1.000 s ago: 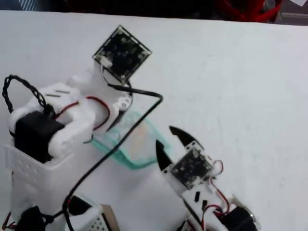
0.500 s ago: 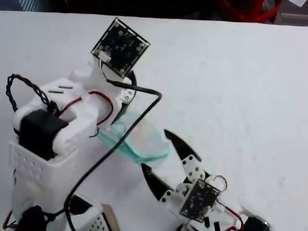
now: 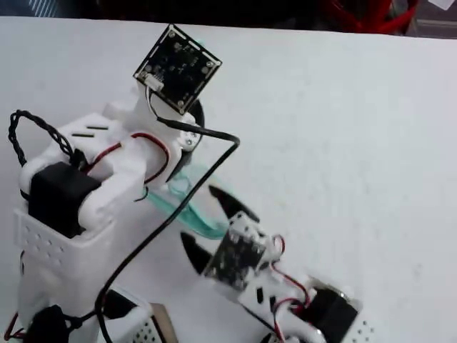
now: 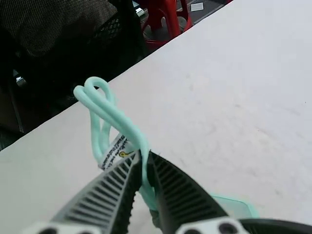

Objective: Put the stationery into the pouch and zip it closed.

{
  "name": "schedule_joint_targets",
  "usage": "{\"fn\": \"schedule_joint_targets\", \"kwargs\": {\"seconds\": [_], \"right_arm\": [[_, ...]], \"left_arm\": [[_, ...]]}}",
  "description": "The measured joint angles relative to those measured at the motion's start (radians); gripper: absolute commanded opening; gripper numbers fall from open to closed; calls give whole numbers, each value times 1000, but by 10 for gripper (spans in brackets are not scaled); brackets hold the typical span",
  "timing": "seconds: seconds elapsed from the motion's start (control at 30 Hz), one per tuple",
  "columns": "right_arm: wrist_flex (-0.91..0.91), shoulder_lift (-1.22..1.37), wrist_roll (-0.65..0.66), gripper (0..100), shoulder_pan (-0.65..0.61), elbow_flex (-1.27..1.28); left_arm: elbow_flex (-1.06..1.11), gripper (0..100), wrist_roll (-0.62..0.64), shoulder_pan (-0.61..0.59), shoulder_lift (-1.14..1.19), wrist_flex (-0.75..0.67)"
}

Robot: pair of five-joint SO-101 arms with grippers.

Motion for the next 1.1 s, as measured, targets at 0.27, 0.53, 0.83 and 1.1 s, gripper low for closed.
{"fn": "schedule_joint_targets", "kwargs": {"seconds": [0.27, 0.53, 0.83, 1.1], "right_arm": [[-104, -37, 3, 19, 146, 46], [-127, -239, -2, 20, 242, 169], [-129, -267, 23, 20, 247, 213], [-143, -269, 51, 20, 249, 236]], "left_arm": [[0, 22, 0, -41, 0, -58], [144, 22, 5, -275, 5, -285], [396, 22, 5, -428, 5, -560], [479, 22, 18, -509, 5, -649]]}}
